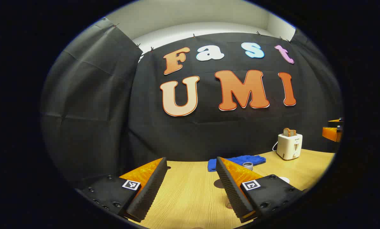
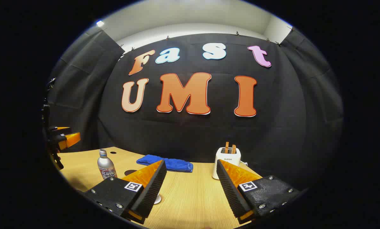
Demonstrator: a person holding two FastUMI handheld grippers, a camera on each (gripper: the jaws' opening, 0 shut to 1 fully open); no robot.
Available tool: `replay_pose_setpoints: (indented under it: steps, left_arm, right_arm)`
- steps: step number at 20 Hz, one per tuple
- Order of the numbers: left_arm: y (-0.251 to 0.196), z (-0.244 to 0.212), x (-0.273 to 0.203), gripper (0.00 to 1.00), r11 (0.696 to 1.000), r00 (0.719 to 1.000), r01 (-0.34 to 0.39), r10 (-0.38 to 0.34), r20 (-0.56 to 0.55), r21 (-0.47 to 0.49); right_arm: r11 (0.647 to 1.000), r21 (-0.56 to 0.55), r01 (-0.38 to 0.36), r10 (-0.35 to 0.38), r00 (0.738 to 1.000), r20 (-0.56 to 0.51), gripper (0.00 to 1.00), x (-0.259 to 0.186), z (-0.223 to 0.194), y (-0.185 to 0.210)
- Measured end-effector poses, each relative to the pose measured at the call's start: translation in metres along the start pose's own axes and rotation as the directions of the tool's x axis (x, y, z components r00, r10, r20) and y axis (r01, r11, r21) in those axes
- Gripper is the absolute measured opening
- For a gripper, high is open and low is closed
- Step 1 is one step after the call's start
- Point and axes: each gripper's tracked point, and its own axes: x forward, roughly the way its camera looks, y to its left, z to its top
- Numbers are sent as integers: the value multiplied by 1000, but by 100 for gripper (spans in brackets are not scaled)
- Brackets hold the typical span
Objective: Open the teacup lid with one hand, grasp the water bottle and pour water into the teacup with the other hand; after pouring, place the water bottle on the coaster and then close the teacup lid.
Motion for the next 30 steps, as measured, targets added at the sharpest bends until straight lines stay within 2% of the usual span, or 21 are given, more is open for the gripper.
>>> replay_pose_setpoints:
  steps: [6, 7, 16, 22, 26, 30]
  left_arm:
    - [-5, -1, 3, 100, 1000, 1000, 5, -5, -1, 7]
    - [-7, -3, 4, 97, 1000, 1000, 6, -6, -2, 8]
    - [-7, -6, 3, 100, 1000, 1000, 1, -1, -7, 14]
    - [-12, -19, 4, 97, 1000, 999, 12, -12, -35, 5]
    - [-22, -24, 1, 100, 999, 998, 45, -44, -42, 6]
    - [-40, -29, -6, 100, 994, 992, 112, -113, -55, -13]
  right_arm:
    - [999, 21, -32, 32, 999, -13, 95, -1, -3, 6]
    - [999, 26, -40, 41, 999, -17, 95, -1, -5, 11]
    - [999, 29, -43, 44, 999, -21, 95, 1, -4, 12]
    - [998, 31, -50, 52, 998, -43, 95, 3, -12, 17]
    - [993, 51, -110, 114, 990, -86, 95, 9, -28, 42]
    - [980, 73, -186, 195, 972, -133, 94, 20, -47, 74]
